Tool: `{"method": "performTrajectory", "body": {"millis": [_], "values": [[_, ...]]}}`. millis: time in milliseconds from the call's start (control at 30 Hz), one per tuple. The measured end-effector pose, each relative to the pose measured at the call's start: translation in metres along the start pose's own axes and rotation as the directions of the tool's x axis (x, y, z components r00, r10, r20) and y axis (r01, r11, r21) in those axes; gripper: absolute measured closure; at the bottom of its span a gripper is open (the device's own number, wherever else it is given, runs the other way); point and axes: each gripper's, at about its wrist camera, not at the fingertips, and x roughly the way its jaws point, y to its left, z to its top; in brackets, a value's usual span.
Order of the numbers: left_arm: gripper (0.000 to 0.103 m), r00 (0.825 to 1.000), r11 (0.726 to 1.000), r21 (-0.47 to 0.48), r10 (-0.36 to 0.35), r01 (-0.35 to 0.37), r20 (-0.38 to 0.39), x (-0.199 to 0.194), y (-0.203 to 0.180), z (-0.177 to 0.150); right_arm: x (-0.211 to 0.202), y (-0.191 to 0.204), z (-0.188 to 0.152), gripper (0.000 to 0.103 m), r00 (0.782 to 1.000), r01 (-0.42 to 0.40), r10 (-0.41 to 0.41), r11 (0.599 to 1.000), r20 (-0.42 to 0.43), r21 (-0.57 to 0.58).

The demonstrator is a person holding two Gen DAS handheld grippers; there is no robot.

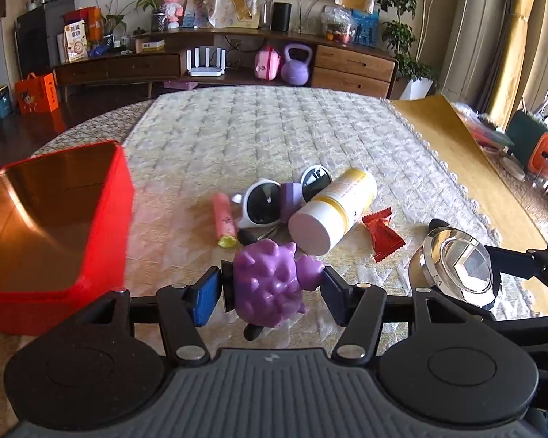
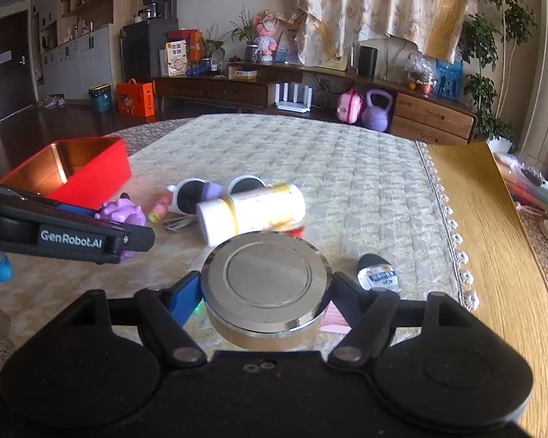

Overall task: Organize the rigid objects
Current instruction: 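Carry the purple toy with the left tool while the right tool carries the tin to the red box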

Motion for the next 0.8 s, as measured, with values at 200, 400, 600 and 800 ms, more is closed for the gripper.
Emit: {"method": "performTrajectory", "body": {"millis": [200, 400, 600, 800], "values": [[0.044, 1.0, 0.999, -0.031, 0.009, -0.008, 0.025, -0.035, 0.022, 0.007, -0.015, 0.022, 0.017, 0.027, 0.999, -0.03, 0.031, 0.999, 0.021, -0.032], [0.044, 0.999, 0.997, -0.073, 0.037, -0.035, 0.028, -0.06, 0.054, 0.011, -0.024, 0.048, 0.037, 0.027, 0.995, -0.084, 0.087, 0.994, 0.042, -0.072], [0.044, 0.997, 0.992, -0.11, 0.068, -0.063, 0.042, -0.078, 0.088, 0.017, -0.019, 0.077, 0.057, 0.027, 0.988, -0.14, 0.145, 0.984, 0.043, -0.11], [0.044, 0.992, 0.985, -0.139, 0.114, -0.107, 0.046, -0.084, 0.124, 0.022, -0.004, 0.104, 0.075, 0.027, 0.982, -0.181, 0.188, 0.972, 0.031, -0.149]]}}
